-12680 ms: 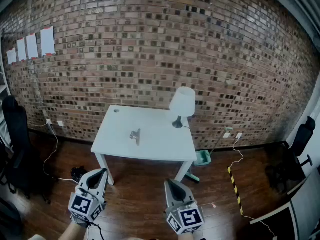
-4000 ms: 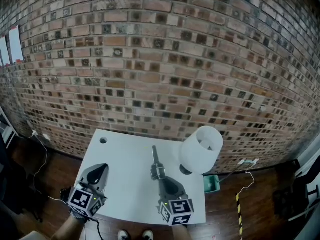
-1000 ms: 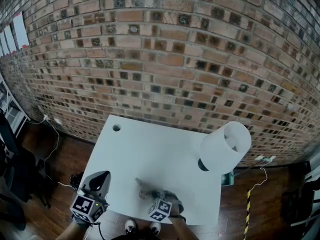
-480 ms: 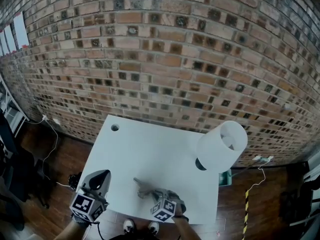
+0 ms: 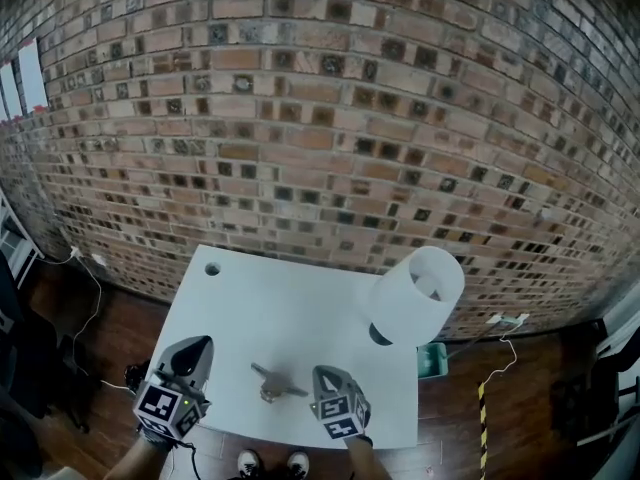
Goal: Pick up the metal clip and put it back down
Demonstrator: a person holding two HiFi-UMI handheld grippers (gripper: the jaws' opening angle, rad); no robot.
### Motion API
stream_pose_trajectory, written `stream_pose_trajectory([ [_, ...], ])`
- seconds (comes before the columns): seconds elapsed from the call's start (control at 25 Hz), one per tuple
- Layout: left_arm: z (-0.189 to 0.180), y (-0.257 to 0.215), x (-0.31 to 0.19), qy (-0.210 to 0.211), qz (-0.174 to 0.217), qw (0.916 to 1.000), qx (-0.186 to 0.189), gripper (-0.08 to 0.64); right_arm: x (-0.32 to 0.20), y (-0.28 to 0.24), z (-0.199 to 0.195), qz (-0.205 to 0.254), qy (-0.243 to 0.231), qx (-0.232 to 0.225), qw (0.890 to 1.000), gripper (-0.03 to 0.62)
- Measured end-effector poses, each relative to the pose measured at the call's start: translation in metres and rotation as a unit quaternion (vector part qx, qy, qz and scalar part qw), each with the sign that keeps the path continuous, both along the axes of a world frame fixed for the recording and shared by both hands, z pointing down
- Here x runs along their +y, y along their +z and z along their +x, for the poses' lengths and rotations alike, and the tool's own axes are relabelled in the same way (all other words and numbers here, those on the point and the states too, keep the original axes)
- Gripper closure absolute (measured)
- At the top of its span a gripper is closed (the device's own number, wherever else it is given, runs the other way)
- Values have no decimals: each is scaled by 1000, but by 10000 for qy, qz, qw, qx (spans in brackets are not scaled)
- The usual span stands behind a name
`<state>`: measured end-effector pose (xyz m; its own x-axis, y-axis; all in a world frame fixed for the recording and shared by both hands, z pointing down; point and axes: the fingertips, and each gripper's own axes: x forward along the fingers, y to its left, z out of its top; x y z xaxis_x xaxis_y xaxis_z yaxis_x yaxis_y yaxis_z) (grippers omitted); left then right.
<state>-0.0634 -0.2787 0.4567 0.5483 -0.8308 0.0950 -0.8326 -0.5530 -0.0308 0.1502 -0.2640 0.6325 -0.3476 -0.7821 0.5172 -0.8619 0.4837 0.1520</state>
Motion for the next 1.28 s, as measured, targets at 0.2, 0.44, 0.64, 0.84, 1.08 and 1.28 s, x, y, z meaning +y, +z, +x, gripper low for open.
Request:
stream_pose_trajectory([
  [0.2, 9, -27, -3, -5, 91, 9999, 79, 543, -8, -61, 37, 582, 661, -627, 9941, 609],
  [0.44, 17, -56, -5, 111, 561, 9984, 5, 543, -5, -163, 62, 1580, 1111, -1456, 9703, 611],
  [0.64, 20, -76, -11, 171, 765, 9968, 174, 543, 5, -247, 63, 2508, 1005, -1765, 9465, 612],
  [0.84, 17, -102, -8, 117, 965, 9952, 121, 543, 19, -306, 60, 3061, 851, -1992, 9270, 612],
  [1.08, 9, -106, -4, 81, 1043, 9945, 95, 543, 23, -322, 48, 3164, 663, -1903, 9270, 612],
  [1.28, -4, -105, 0, 107, 1111, 9937, 71, 543, 30, -321, 37, 3119, 707, -1910, 9280, 612],
])
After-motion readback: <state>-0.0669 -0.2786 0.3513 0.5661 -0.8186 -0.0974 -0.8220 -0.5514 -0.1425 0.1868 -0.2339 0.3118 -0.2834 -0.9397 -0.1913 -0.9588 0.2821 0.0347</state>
